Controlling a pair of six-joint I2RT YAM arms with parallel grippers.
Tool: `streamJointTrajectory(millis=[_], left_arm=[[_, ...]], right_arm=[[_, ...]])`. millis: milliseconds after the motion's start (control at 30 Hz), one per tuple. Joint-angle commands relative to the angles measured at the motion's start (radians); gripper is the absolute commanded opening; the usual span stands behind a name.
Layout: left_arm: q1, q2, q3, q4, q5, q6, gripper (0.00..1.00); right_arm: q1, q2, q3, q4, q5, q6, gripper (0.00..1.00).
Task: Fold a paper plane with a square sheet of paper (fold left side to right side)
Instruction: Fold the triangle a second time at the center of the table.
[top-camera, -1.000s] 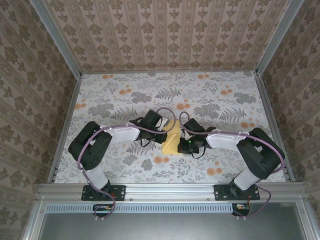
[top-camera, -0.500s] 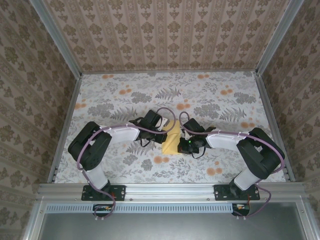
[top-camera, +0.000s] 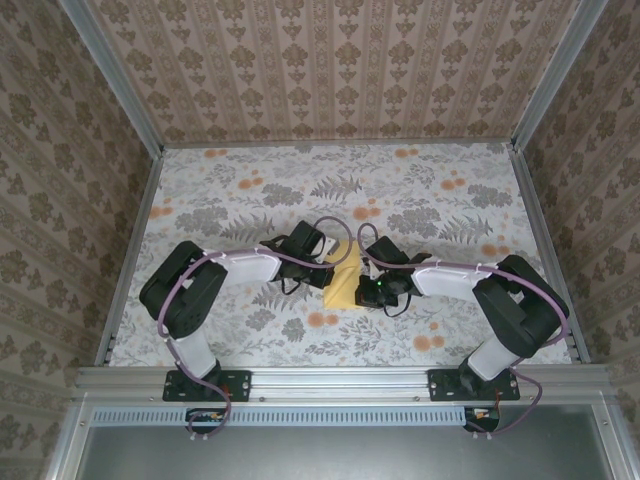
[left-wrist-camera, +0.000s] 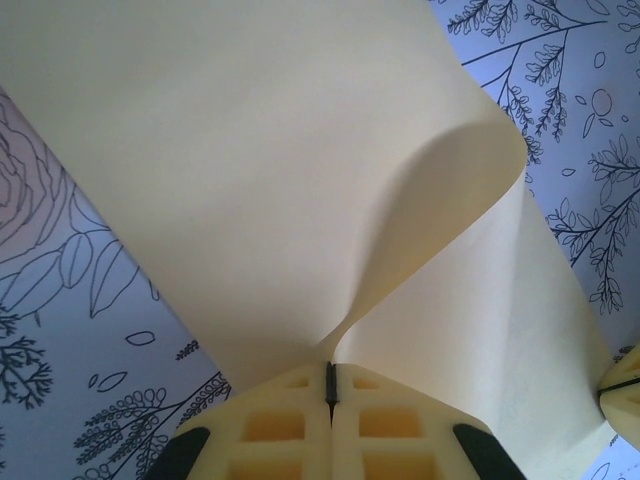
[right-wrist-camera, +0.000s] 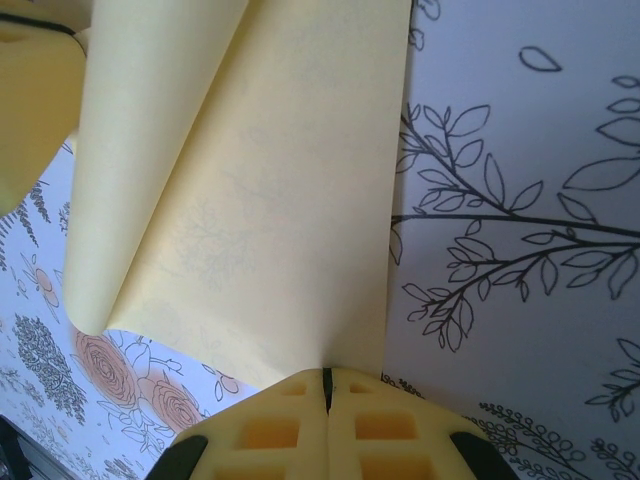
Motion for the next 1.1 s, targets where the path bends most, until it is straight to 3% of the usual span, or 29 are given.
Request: streamJointTrajectory(millis=[0,233,467,667,1067], left_arm=[[0.004,0.020,0.014,-0.014,0.005,0.025,0.00],[0.004,0.022,0.014,-0.018,0.008,0.026,0.00],[0.001,0.022,0.014,-0.019,0.006,0.025,0.00],[0.002,0.022,0.015,-0.019,0.005,0.028,0.00],[-0.002,0.023,0.018,-0.022,0.003,0.029,0.00]], right_arm=[[0.005,0.043,-0.014,-0.083,0.035,-0.007,0.00],[-0.004,-0.042,-0.033,0.021,-0.031,-0.010,0.00],[-0.043,-0.122,-0.075,0.232,-0.101,0.055,0.00],[-0.068,-0.081,-0.065,0.393,-0.116,0.123,0.00],[-0.064,0.074,0.035,0.435,-0.147,0.140,0.00]])
